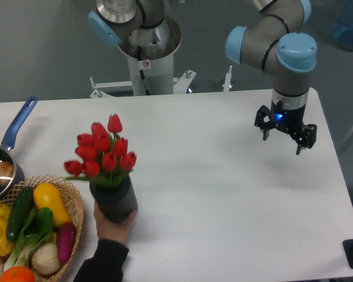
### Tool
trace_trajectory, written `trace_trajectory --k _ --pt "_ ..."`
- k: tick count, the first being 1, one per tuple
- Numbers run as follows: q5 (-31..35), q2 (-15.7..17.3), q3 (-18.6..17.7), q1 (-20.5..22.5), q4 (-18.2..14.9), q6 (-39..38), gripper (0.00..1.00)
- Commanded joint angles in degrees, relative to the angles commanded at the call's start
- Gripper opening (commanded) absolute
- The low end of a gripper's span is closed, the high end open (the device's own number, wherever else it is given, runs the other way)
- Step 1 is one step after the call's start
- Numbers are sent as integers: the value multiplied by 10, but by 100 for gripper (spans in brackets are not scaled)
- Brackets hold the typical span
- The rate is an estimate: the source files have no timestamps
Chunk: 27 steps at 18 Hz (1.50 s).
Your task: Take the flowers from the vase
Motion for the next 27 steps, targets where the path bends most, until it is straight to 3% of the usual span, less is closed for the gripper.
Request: trace_trajectory --k 9,15,17,24,27 --pt "-2 0 -12 2 -1 -4 100" --pt "-7 4 -78 4 4 1 100" --pt "-11 3 -84 -3 4 -1 100" --pt "-153 24 -86 -55 6 -59 100" --pt "-275 22 -85 -70 6 -55 100"
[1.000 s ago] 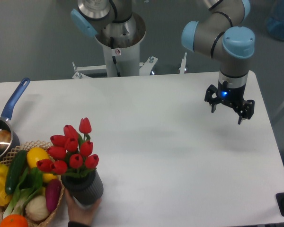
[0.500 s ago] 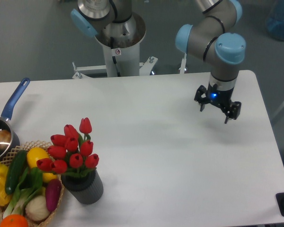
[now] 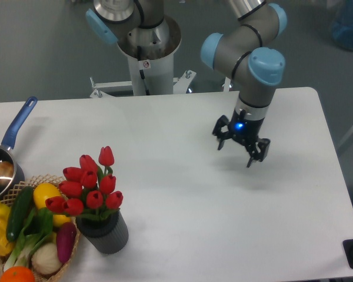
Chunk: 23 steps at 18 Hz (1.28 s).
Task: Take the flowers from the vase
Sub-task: 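Move the open gripper toward the red tulip stems above the vase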
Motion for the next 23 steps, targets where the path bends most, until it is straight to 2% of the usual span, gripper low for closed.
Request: trace_trajectory --k 3,11,17,23 --pt "-129 -7 -2 -3 0 3 100" --pt "-316 -13 2 -48 0 27 100" --pt "-389 -27 8 -84 2 63 100" --pt "-396 -53 14 -104 3 76 100"
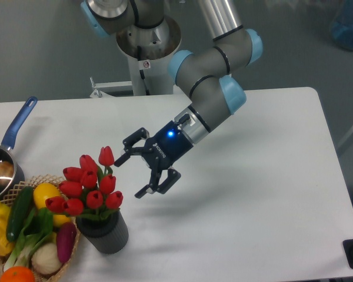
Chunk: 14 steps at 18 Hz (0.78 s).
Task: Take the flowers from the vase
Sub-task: 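Move the open gripper toward the red tulip stems above the vase, then close the gripper around the tulip stems just above the vase rim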
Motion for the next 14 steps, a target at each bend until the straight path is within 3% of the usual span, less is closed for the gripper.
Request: trace_trajectory --k 14 --pt "-17 -27 25 -36 6 0 100"
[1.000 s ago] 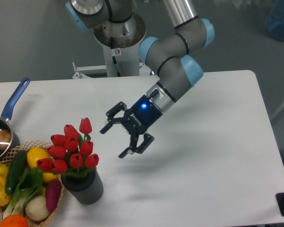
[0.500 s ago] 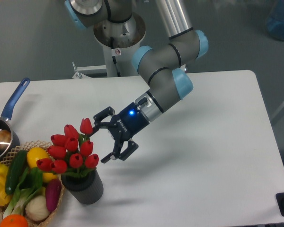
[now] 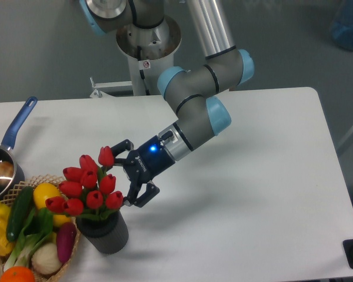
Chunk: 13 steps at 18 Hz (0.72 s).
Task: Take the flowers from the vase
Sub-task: 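Close the gripper around the tulip stems just above the vase rim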
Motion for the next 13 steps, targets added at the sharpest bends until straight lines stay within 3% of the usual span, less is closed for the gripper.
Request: trace_trajectory --k 5,7,11,12,13 --pt "-16 -4 6 -6 -1 0 97" --pt "-16 -5 5 -8 -1 0 77" --pt "-15 -11 4 -8 -1 0 24" --pt "-14 -11 4 -7 -1 -1 15" --pt "-14 -10 4 -7 -1 -1 13"
